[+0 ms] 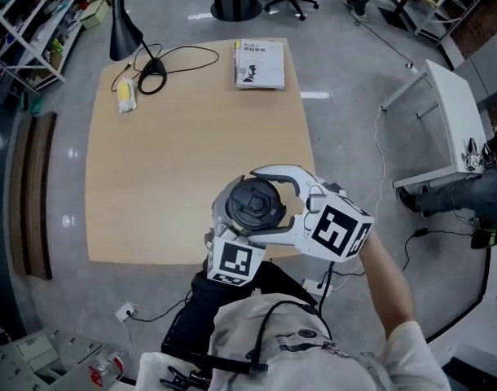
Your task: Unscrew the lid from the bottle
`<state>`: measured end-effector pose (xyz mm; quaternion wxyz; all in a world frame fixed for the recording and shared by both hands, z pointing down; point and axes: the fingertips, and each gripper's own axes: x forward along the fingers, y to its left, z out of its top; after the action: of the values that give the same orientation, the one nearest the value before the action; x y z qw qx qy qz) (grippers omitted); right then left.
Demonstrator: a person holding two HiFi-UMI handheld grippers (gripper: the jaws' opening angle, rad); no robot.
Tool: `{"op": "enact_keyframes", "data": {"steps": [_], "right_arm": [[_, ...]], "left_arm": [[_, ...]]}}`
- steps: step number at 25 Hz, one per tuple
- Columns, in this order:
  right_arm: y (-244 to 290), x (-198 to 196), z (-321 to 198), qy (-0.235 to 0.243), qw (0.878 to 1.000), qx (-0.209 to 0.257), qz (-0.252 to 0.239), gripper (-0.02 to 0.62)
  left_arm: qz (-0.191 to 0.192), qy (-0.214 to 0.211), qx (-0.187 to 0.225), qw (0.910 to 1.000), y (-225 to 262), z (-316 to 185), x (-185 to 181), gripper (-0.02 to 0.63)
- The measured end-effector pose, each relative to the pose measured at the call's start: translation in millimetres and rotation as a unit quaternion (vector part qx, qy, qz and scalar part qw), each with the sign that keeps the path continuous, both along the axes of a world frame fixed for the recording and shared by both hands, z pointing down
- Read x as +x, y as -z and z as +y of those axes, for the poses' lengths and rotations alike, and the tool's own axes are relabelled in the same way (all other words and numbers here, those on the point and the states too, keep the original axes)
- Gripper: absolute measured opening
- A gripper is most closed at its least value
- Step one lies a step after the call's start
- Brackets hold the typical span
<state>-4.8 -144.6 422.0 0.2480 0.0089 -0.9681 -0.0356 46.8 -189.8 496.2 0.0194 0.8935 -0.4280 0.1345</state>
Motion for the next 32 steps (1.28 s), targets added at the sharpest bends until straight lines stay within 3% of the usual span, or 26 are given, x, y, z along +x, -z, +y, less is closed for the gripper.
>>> {"op": "enact_keyframes", "data": {"steps": [4,7,9,11,13,16,18,20,23,25,27,30,32], "right_arm": [[27,-7,20,0.065,0.997,0.016,-0.037,0.445],[40,-4,40,0.150,0.988,0.023,-0.036,0.445],[51,-1,55,0.225,0.973,0.003,-0.048,0.445],[64,-4,63,0.259,0.963,-0.043,-0.064,0.445],[70,-10,62,0.241,0.968,-0.056,-0.050,0.446],[72,-13,50,0.157,0.987,0.010,-0.015,0.509],[76,-20,43,0.078,0.996,0.031,-0.033,0.531],[76,-36,38,0.022,0.997,0.032,-0.066,0.534],[77,-58,41,0.026,0.993,0.015,-0.110,0.456],[79,-61,50,0.074,0.991,0.014,-0.109,0.456],[81,-55,67,0.162,0.981,0.022,-0.101,0.454],[87,-40,95,0.294,0.952,-0.012,-0.085,0.454],[90,-34,103,0.314,0.945,-0.058,-0.073,0.456]], "left_arm": [[-0.003,-0.006,0.016,0.9999,27,15,-6,0.423],[-0.001,-0.067,0.019,0.9975,40,35,0,0.423],[0.026,-0.121,0.010,0.9922,52,53,10,0.423],[0.072,-0.150,-0.001,0.9860,64,64,14,0.423],[0.095,-0.148,-0.007,0.9844,71,66,8,0.422],[0.064,-0.096,0.001,0.9933,70,54,-15,0.422],[0.019,-0.044,0.009,0.9988,69,44,-35,0.422],[-0.030,-0.001,0.018,0.9994,67,38,-51,0.422],[-0.044,0.012,0.017,0.9988,68,37,-61,0.422],[-0.029,-0.026,0.013,0.9992,69,46,-57,0.422],[-0.017,-0.109,0.009,0.9939,71,64,-44,0.422],[0.023,-0.248,-0.008,0.9685,81,101,-19,0.423],[0.056,-0.285,-0.021,0.9568,86,113,-10,0.423]]}}
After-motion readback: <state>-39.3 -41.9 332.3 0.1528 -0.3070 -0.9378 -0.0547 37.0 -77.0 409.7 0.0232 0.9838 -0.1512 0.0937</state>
